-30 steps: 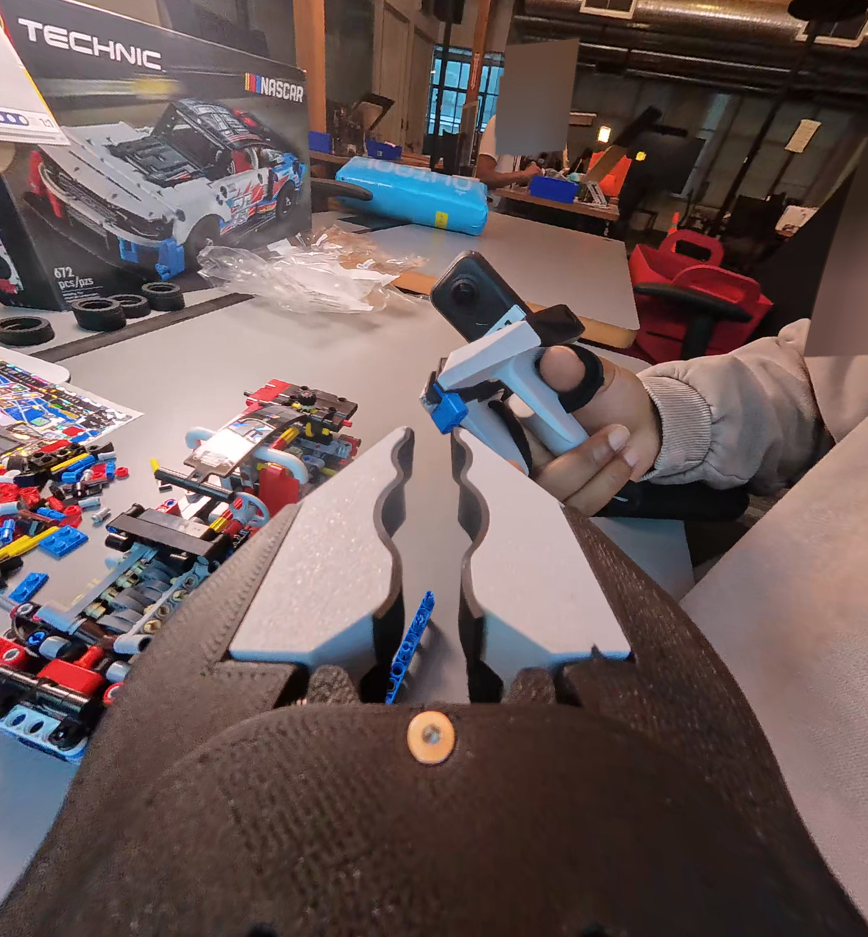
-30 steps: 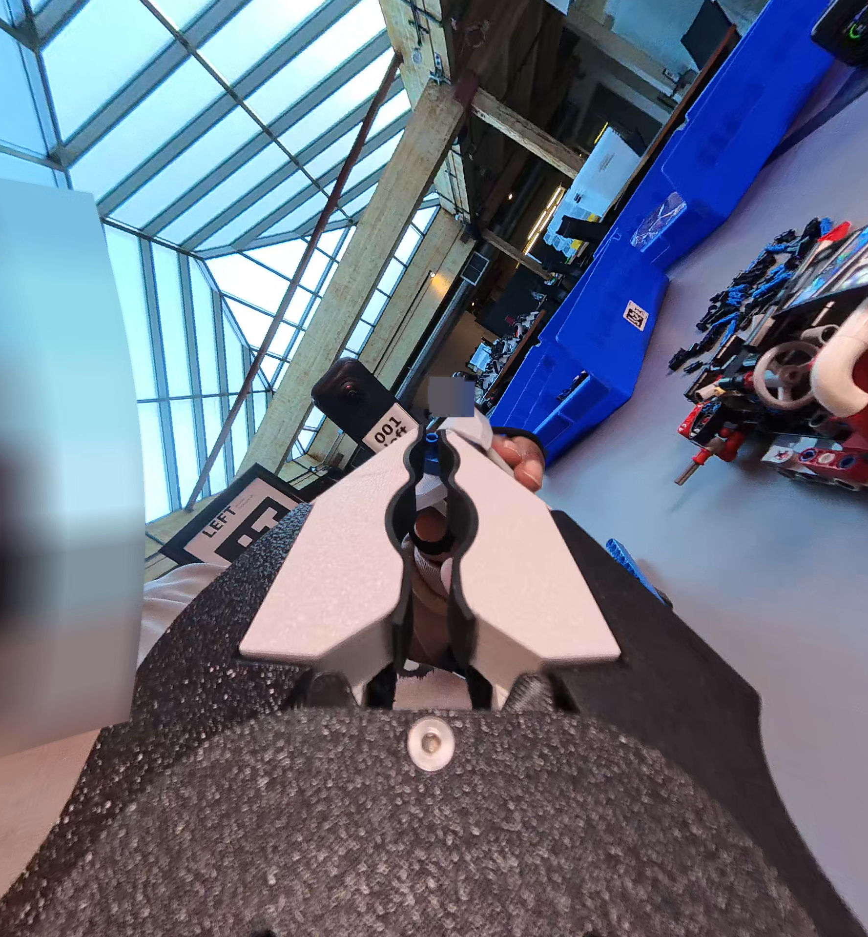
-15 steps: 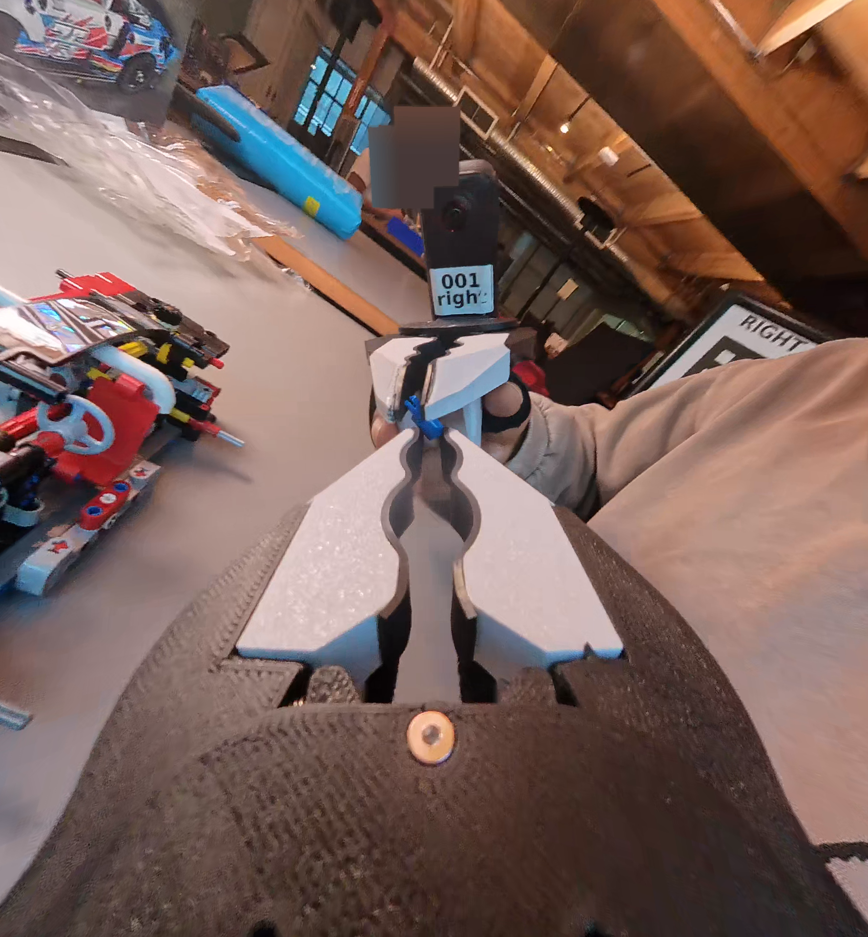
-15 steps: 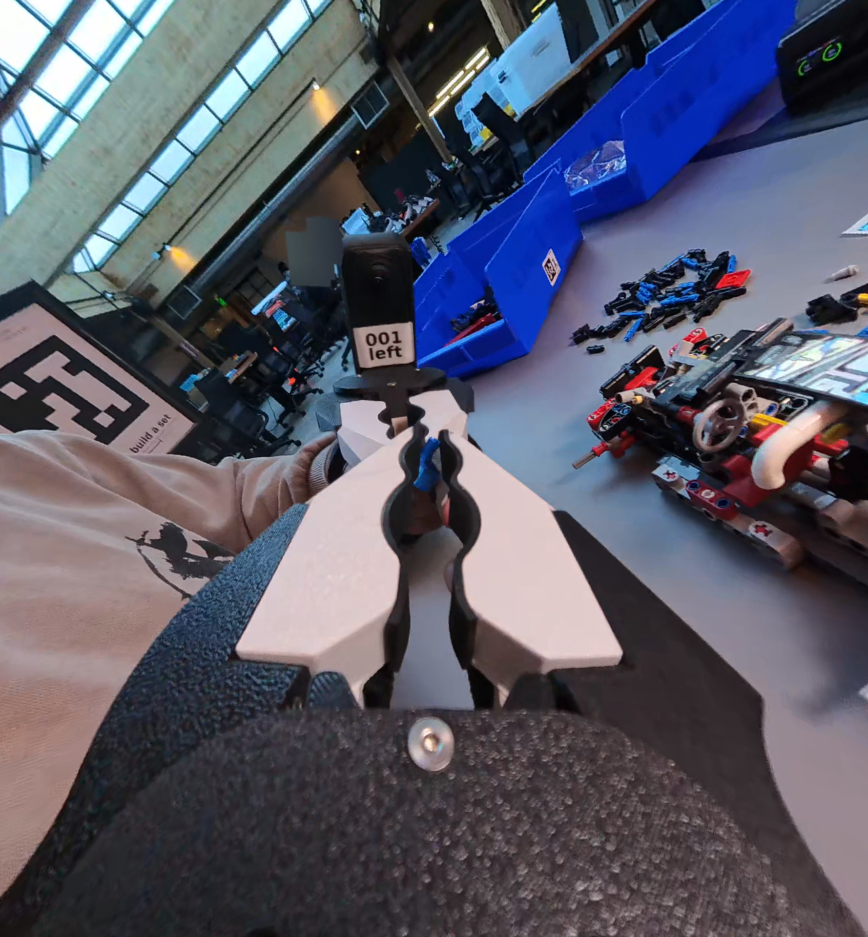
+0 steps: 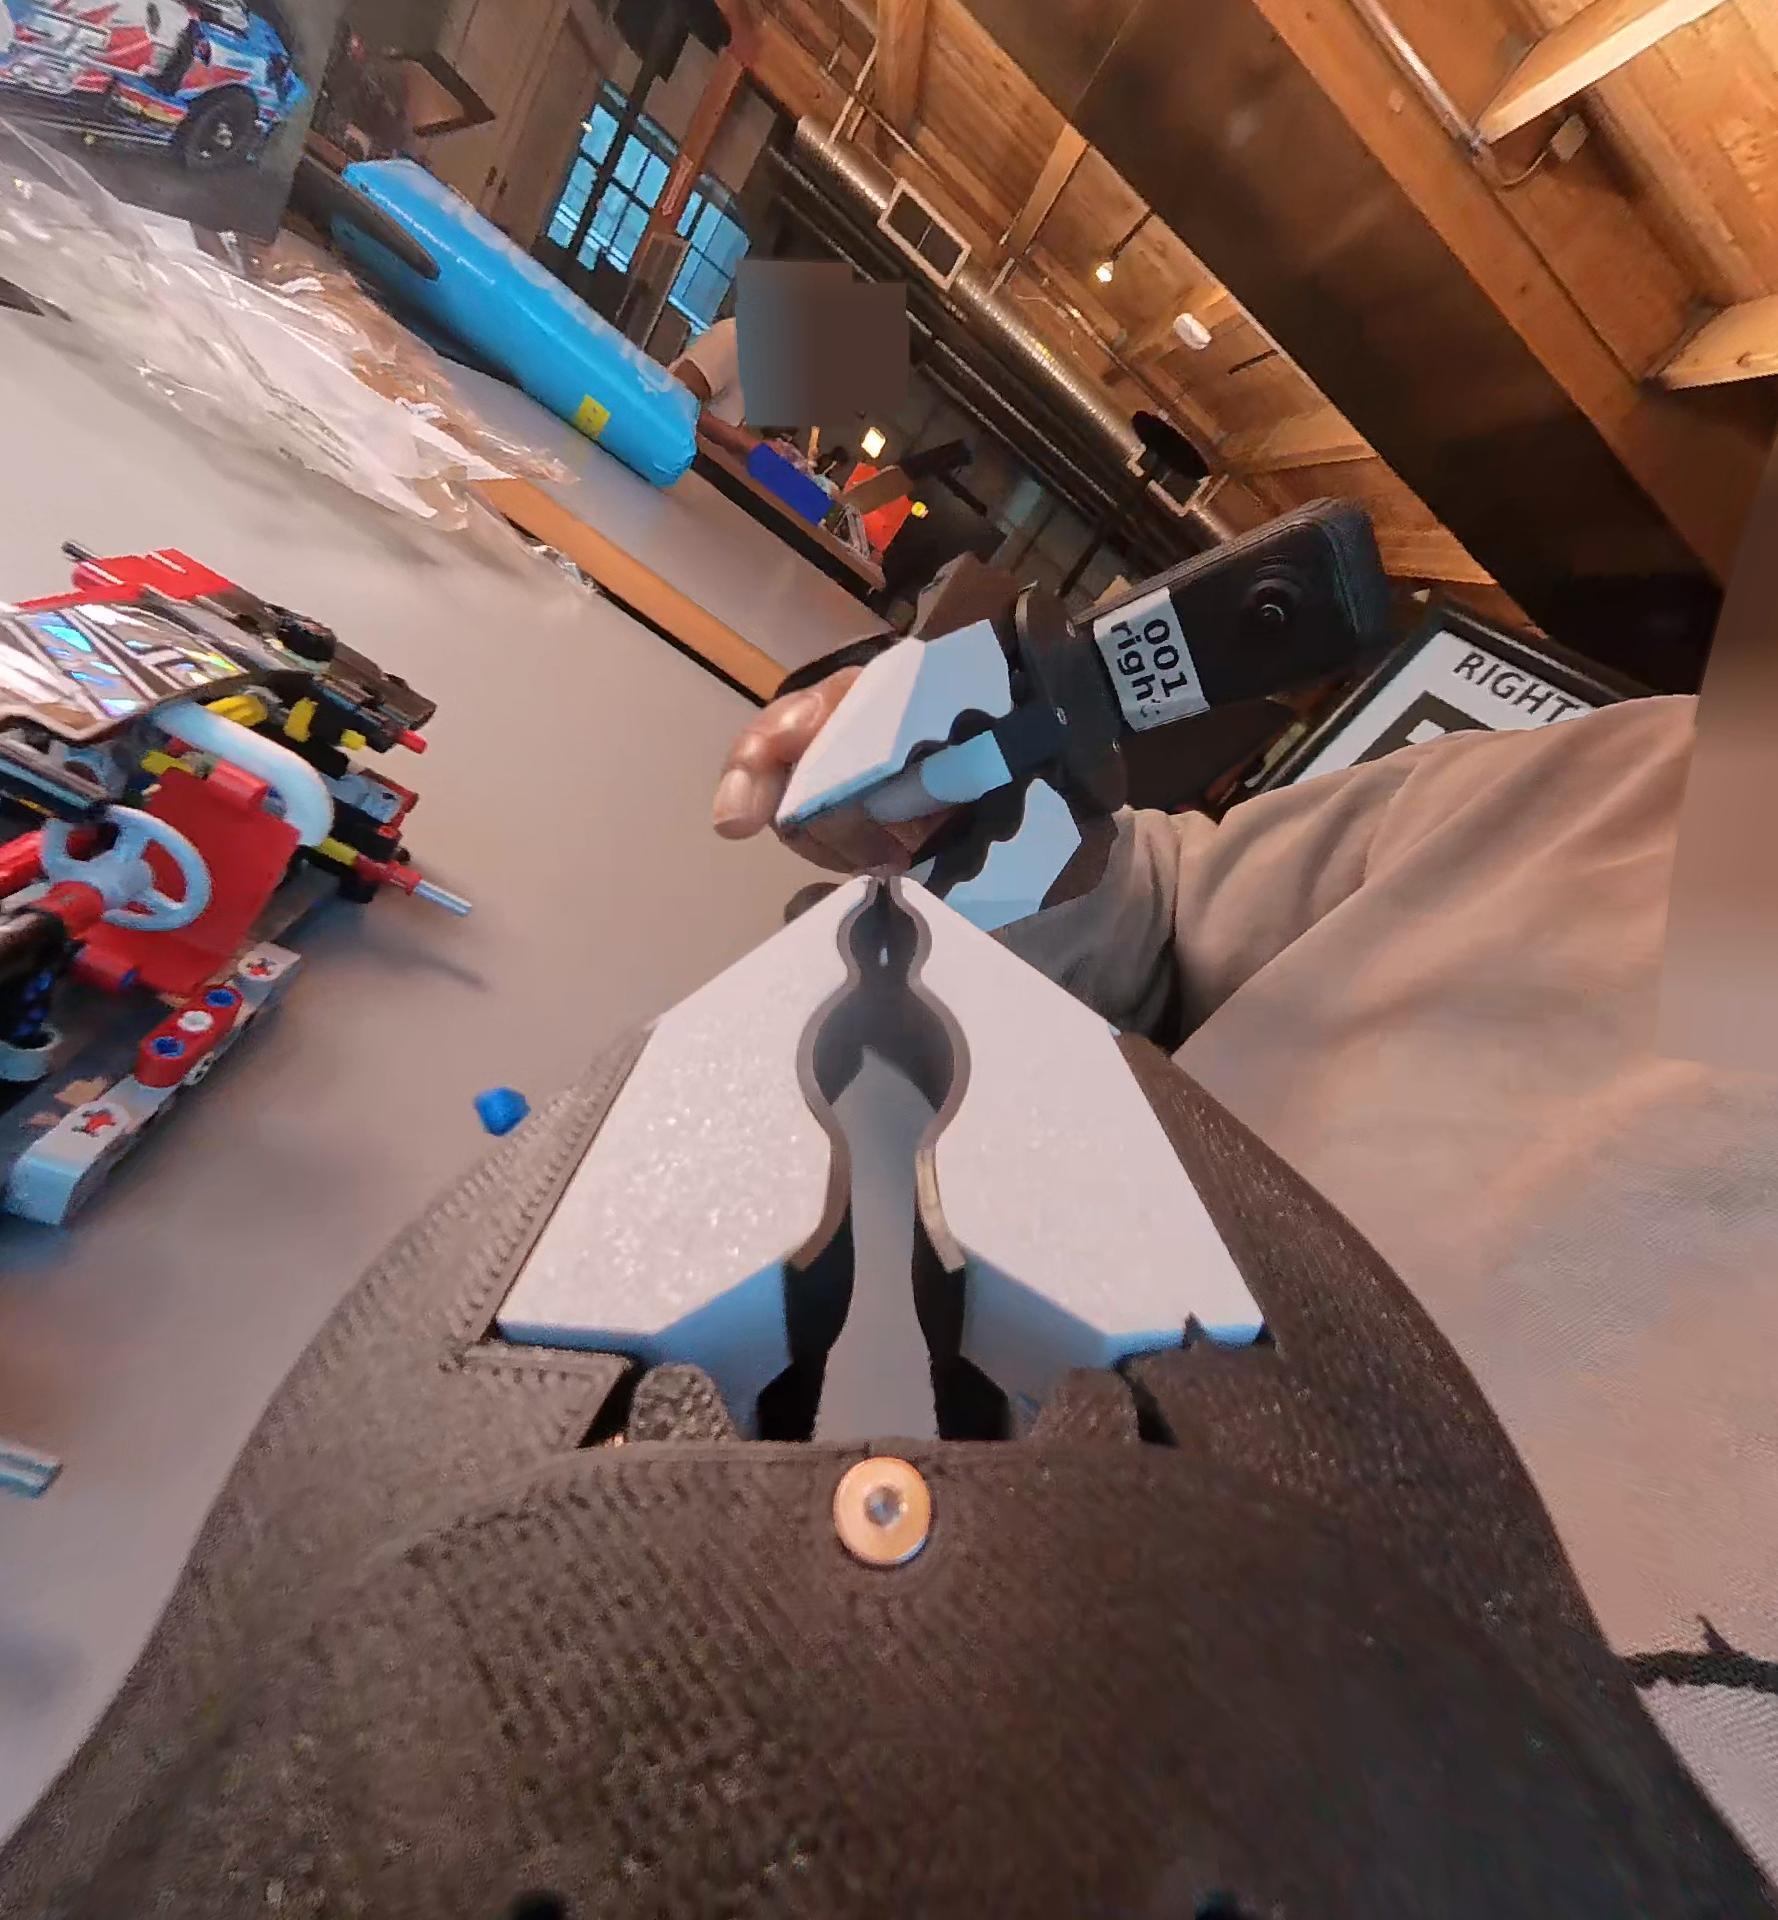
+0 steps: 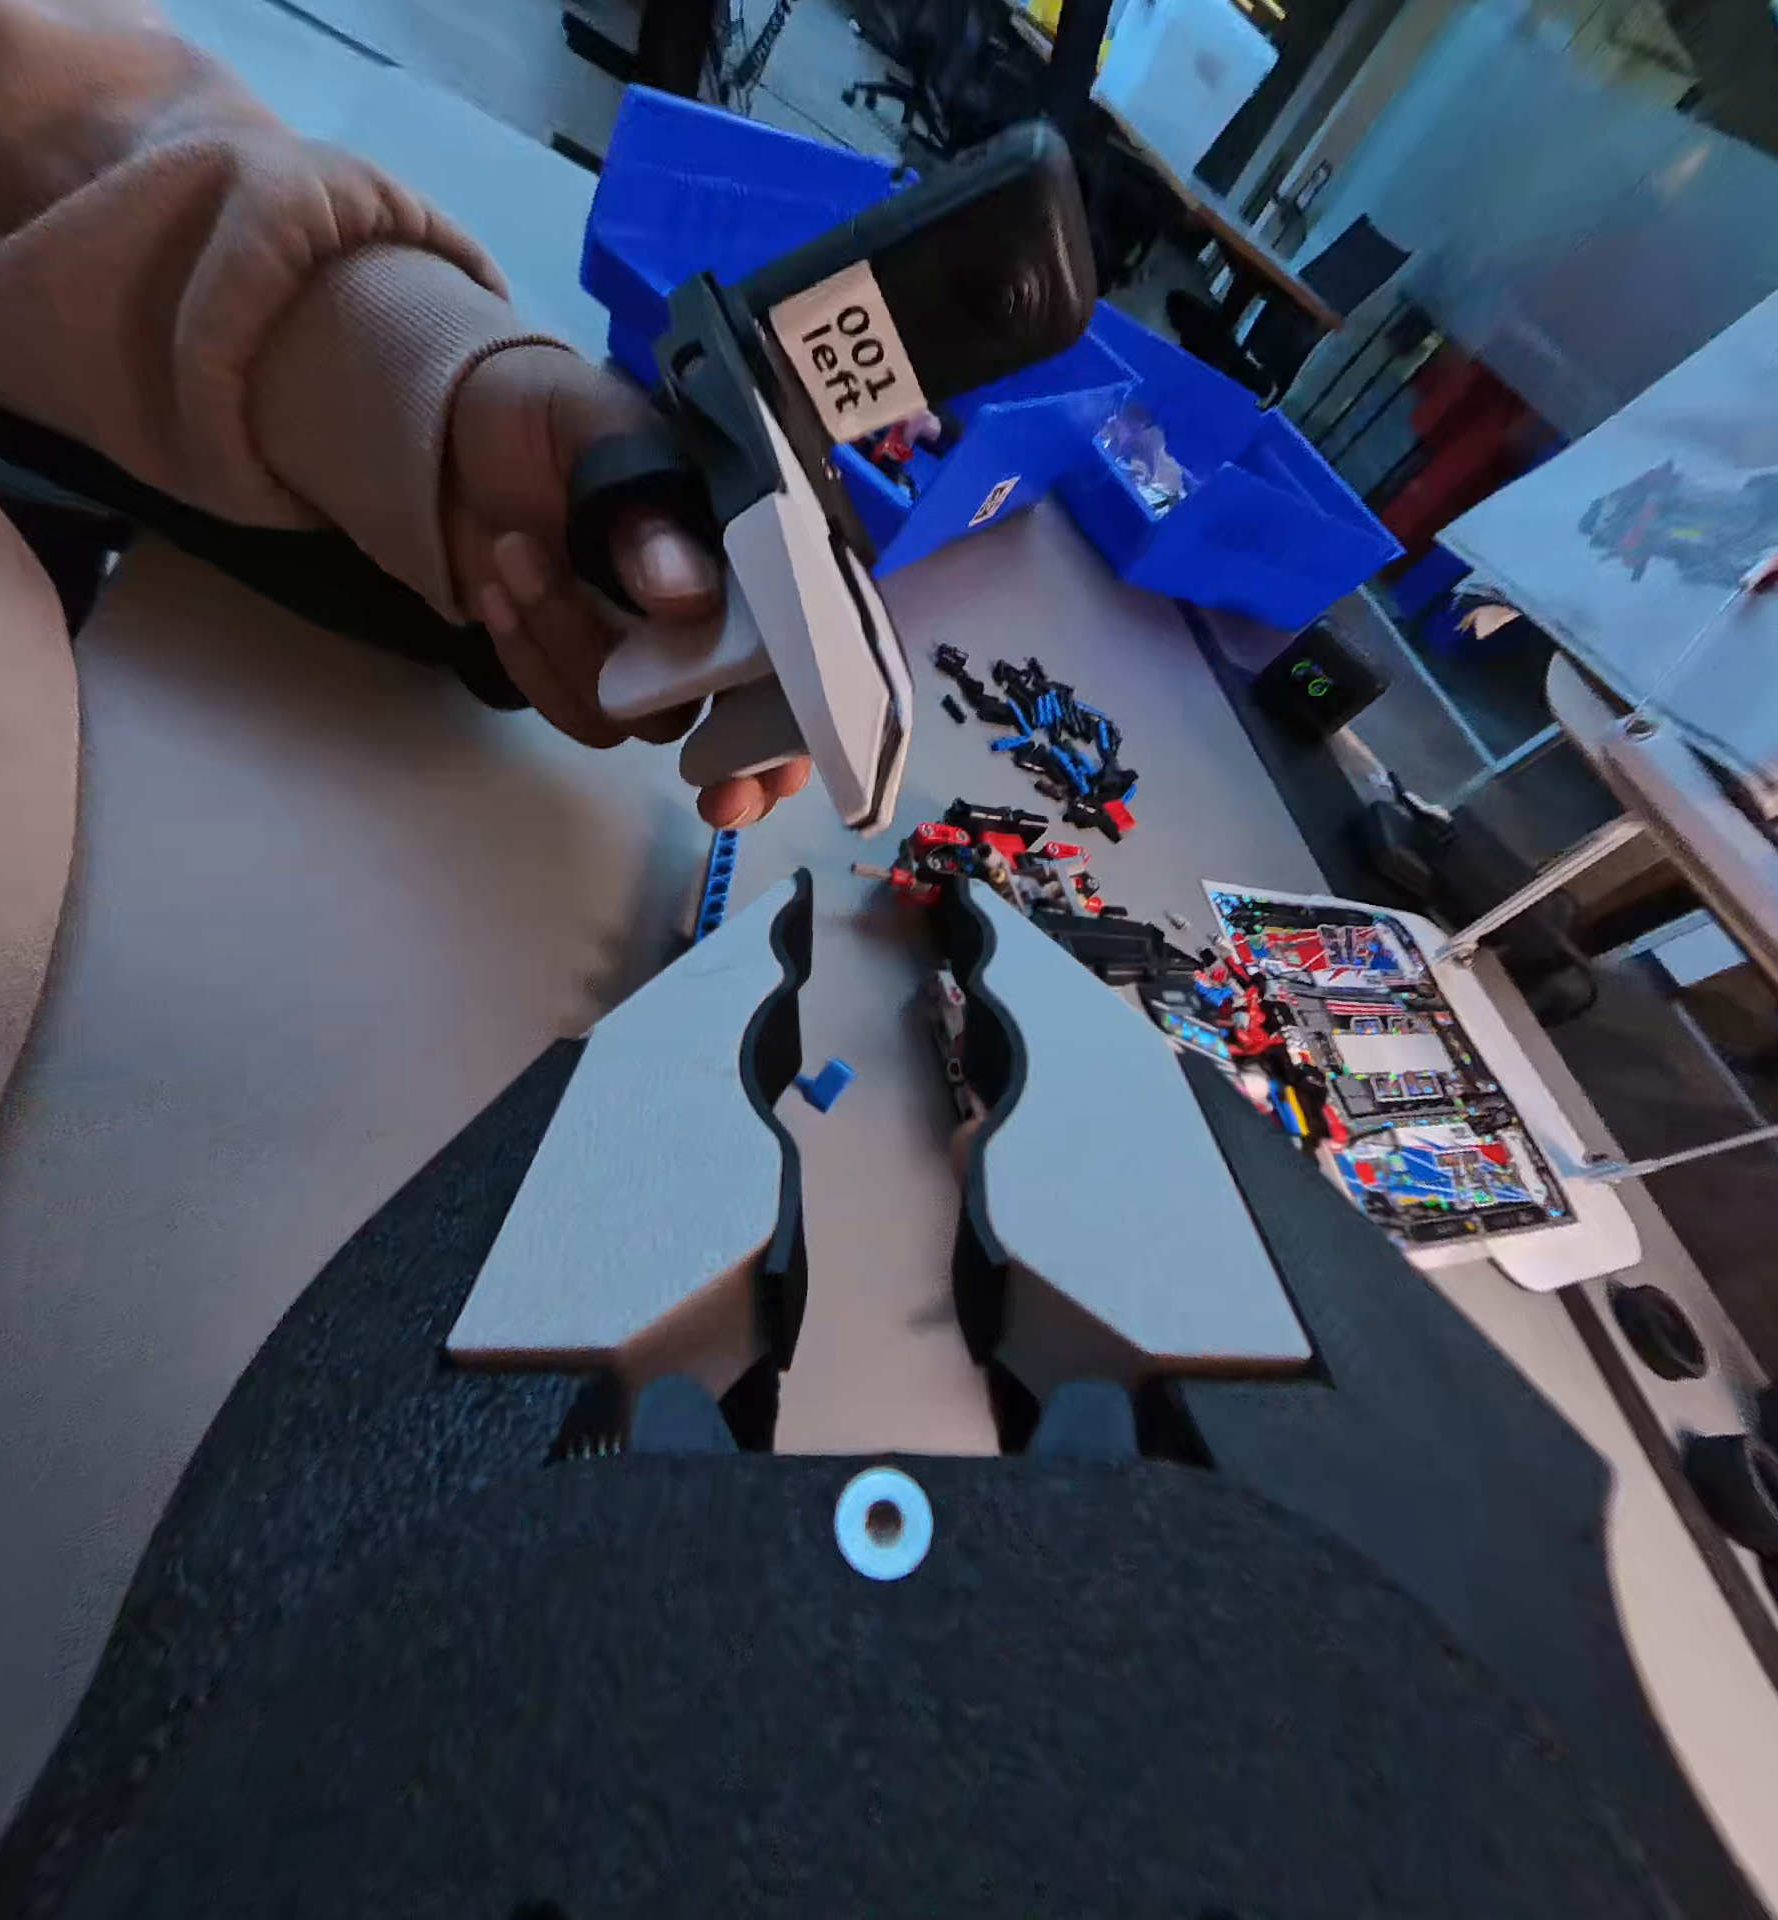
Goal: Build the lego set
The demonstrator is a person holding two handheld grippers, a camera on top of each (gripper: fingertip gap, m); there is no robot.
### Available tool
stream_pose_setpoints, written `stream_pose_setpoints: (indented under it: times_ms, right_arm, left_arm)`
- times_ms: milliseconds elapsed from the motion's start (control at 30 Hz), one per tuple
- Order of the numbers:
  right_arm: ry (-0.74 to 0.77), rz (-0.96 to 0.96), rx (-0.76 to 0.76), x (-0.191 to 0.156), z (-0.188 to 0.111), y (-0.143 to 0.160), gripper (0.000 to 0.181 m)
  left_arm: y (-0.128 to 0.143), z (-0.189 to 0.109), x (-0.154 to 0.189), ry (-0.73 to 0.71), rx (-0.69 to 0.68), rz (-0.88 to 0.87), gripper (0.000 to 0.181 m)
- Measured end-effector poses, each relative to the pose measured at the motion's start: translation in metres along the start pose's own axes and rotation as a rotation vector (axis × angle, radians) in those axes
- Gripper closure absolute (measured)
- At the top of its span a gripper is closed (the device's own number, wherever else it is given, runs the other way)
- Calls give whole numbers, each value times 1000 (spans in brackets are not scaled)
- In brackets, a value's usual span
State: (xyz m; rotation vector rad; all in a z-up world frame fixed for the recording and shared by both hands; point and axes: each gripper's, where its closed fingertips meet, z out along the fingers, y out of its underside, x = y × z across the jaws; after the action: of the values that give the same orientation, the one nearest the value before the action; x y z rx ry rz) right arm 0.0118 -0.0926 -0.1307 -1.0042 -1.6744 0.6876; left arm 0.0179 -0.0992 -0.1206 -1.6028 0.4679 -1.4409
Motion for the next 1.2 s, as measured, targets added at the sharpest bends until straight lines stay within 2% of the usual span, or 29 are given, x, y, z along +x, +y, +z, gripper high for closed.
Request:
stream_pose_setpoints:
  times_ms: [100,200,333,433,500,633,700,767,833,1000,1100,1200]
  right_arm:
    - [-20,71,-19,2,-7,18,167]
    - [-48,131,-149,1,-12,50,167]
    - [-98,234,-318,-7,-7,88,169]
    - [-125,283,-382,-12,11,98,168]
    - [-144,311,-425,-12,25,100,167]
    - [-197,305,-512,-18,47,102,165]
    - [-179,277,-540,-14,51,105,176]
    - [-227,324,-504,-17,49,97,176]
    - [-299,494,-399,-20,45,77,176]
    - [-607,903,-151,-37,24,23,176]
    - [-756,1093,-74,-43,14,5,176]
    - [-867,1191,-46,-53,6,-4,176]
  left_arm:
    - [-4,-14,-16,-119,-23,59,181]
    - [-8,-30,-33,-236,-58,145,181]
    - [4,-42,-46,-312,-234,264,164]
    - [18,-46,-58,-360,-374,337,162]
    - [23,-45,-64,-381,-421,373,162]
    - [29,-39,-66,-377,-439,398,162]
    - [32,-37,-63,-358,-431,410,162]
    - [34,-35,-58,-330,-422,453,160]
    - [35,-32,-51,-304,-421,537,158]
    - [33,-19,-16,-179,-372,795,151]
    - [42,-14,2,-105,-388,875,147]
    - [48,-12,8,-96,-402,931,149]
